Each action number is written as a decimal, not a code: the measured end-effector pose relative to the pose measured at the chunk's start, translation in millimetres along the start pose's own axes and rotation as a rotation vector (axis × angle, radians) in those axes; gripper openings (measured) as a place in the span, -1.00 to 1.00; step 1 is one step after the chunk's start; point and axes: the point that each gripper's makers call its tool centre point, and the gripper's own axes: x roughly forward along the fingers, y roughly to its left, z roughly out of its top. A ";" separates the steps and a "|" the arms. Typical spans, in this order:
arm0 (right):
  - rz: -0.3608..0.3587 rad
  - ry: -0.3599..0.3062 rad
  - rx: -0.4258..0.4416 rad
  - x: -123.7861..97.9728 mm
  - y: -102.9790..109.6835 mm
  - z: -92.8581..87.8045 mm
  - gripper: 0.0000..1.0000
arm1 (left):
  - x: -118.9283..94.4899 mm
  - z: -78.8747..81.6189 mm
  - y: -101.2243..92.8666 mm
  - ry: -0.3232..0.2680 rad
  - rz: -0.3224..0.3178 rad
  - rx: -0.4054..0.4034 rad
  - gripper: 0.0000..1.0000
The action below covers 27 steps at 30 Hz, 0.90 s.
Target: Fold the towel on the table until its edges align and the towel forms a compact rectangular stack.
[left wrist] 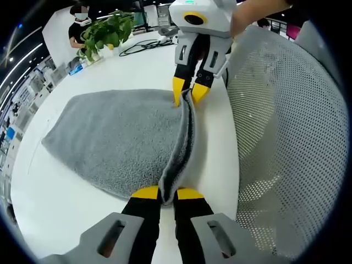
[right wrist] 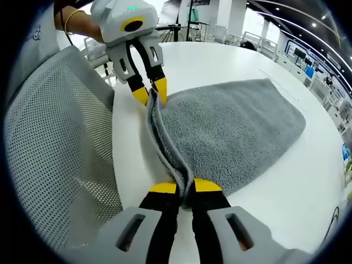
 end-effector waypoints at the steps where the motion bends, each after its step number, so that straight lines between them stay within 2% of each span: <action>1: 0.004 -0.003 0.007 -0.6 1.2 -1.7 -0.89 | -1.1 -0.6 -3.8 -0.003 -0.005 -0.008 -0.84; 9: 0.044 0.001 0.010 -4.3 20.7 -6.6 -0.89 | -6.8 -2.1 -24.8 -0.016 -0.034 -0.043 -0.84; 14: 0.049 0.003 0.018 -5.4 27.6 -7.4 -0.89 | -7.9 -2.5 -30.3 -0.018 -0.051 -0.071 -0.84; 18: 0.036 0.016 -0.003 -5.6 31.2 -9.0 -0.90 | -8.7 -2.3 -34.7 -0.003 -0.064 -0.065 -0.84; 21: 0.022 0.031 -0.001 -6.0 32.8 -9.4 -0.90 | -9.3 -3.3 -37.7 -0.015 -0.030 -0.047 -0.85; 27: 0.055 0.050 -0.010 -12.9 46.9 -11.0 -0.90 | -12.6 -2.9 -50.9 -0.015 -0.062 -0.068 -0.85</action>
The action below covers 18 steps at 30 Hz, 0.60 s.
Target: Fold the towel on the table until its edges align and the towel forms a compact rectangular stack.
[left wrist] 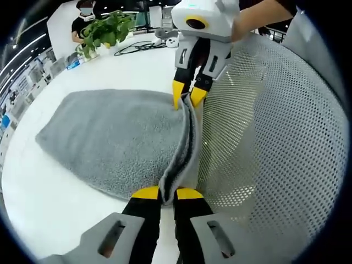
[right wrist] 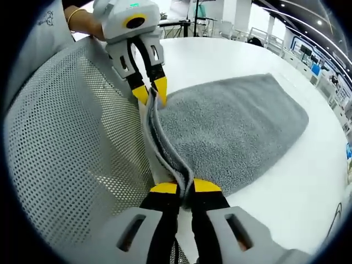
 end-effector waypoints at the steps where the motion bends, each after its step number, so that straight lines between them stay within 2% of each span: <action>1: 0.002 0.001 0.002 -0.2 0.6 -0.2 -0.90 | 0.1 -0.2 -1.7 0.003 -0.003 0.003 -0.85; 11: 0.033 0.006 0.025 -11.8 11.0 3.8 -0.91 | -7.3 -1.6 -11.8 0.031 -0.033 0.029 -0.85; 16: 0.026 -0.011 0.021 -24.2 7.5 12.7 -0.91 | -19.0 5.0 -8.2 -0.001 -0.019 0.000 -0.85; 18: 0.024 -0.029 0.028 -34.5 6.9 21.9 -0.91 | -25.3 8.3 -5.9 -0.019 -0.012 -0.015 -0.85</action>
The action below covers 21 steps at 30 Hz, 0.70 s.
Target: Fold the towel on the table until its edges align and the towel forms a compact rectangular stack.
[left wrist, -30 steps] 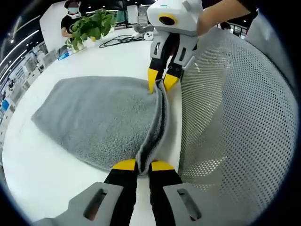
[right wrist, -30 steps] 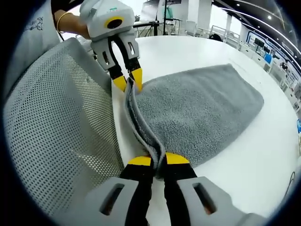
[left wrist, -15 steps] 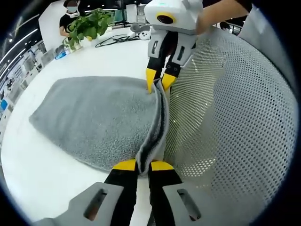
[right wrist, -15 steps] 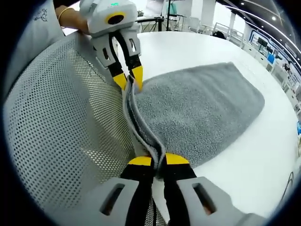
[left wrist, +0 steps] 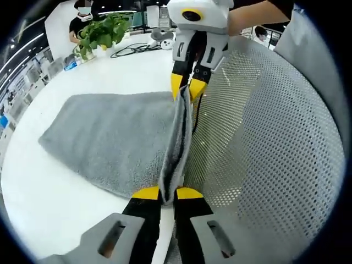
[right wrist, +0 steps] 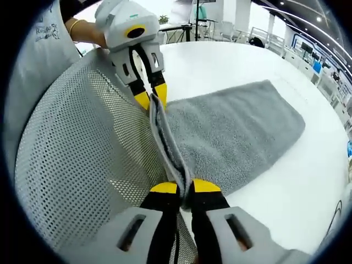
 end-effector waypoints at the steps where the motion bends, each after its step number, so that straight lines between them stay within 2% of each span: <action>1: 0.000 -0.006 0.003 -1.1 -1.2 1.5 -0.91 | -3.4 1.5 1.8 -0.009 0.006 -0.005 -0.85; 5: -0.010 -0.011 -0.014 -8.0 -4.4 7.4 -0.91 | -14.2 10.6 7.5 -0.062 0.017 -0.061 -0.85; 9: -0.012 -0.025 -0.021 -14.3 -5.3 14.9 -0.91 | -21.7 14.8 11.8 -0.074 0.035 -0.060 -0.85; 13: -0.028 -0.004 -0.069 -21.6 -8.8 19.3 -0.91 | -32.8 27.1 19.2 -0.132 0.053 -0.107 -0.85; 21: -0.031 -0.038 -0.048 -35.6 -15.7 34.8 -0.91 | -49.7 40.4 34.1 -0.157 0.101 -0.083 -0.85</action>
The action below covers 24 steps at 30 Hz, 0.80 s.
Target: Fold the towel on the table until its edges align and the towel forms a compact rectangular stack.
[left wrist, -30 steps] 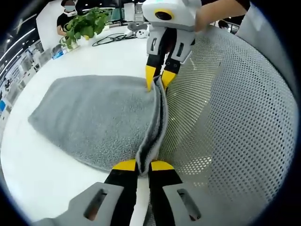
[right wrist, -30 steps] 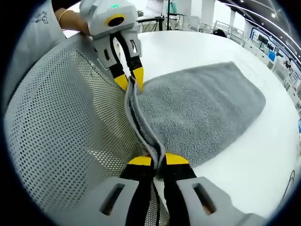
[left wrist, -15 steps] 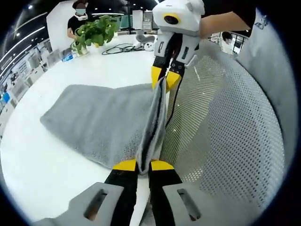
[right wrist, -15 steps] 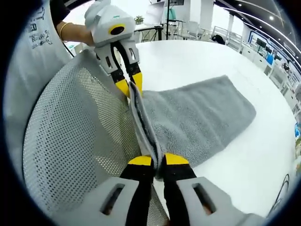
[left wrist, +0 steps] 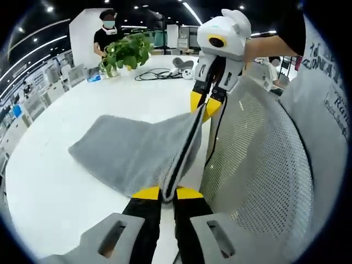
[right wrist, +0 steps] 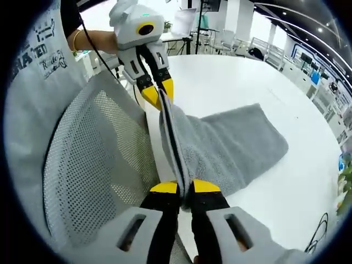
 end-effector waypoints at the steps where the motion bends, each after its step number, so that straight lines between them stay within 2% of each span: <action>1: 0.000 -0.002 0.001 -0.9 -0.6 1.2 -0.91 | -1.4 1.8 0.7 0.000 0.003 0.004 -0.85; 13: 0.020 0.005 -0.001 -18.8 -4.5 18.6 -0.91 | -17.9 20.2 7.5 -0.014 0.024 0.028 -0.85; 24: 0.050 -0.009 0.002 -38.6 2.4 36.8 -0.91 | -41.9 37.8 7.1 -0.035 0.046 0.037 -0.85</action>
